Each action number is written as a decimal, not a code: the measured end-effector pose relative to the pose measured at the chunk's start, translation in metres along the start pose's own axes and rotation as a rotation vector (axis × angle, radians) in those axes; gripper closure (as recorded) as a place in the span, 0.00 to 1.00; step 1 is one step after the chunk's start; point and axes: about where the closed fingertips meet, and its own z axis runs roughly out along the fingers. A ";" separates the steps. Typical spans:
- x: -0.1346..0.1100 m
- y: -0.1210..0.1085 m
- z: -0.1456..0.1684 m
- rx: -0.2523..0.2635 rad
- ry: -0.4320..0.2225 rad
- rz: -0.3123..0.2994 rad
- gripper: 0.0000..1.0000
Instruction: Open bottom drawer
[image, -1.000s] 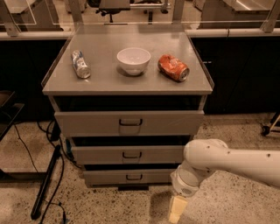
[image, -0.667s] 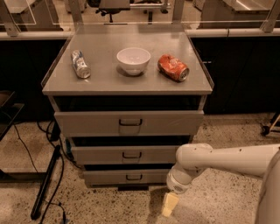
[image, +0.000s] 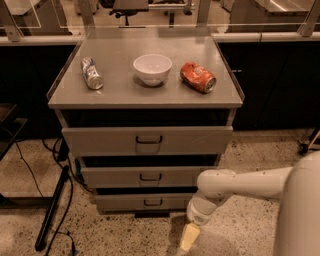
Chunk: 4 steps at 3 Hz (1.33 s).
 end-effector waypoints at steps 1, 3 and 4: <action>0.001 -0.020 0.040 -0.002 -0.006 0.059 0.00; 0.003 -0.043 0.066 -0.008 -0.026 0.126 0.00; 0.005 -0.048 0.069 0.059 -0.015 0.137 0.00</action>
Offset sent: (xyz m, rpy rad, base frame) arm 0.0488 0.0038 -0.0966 0.0149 0.0503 -0.1887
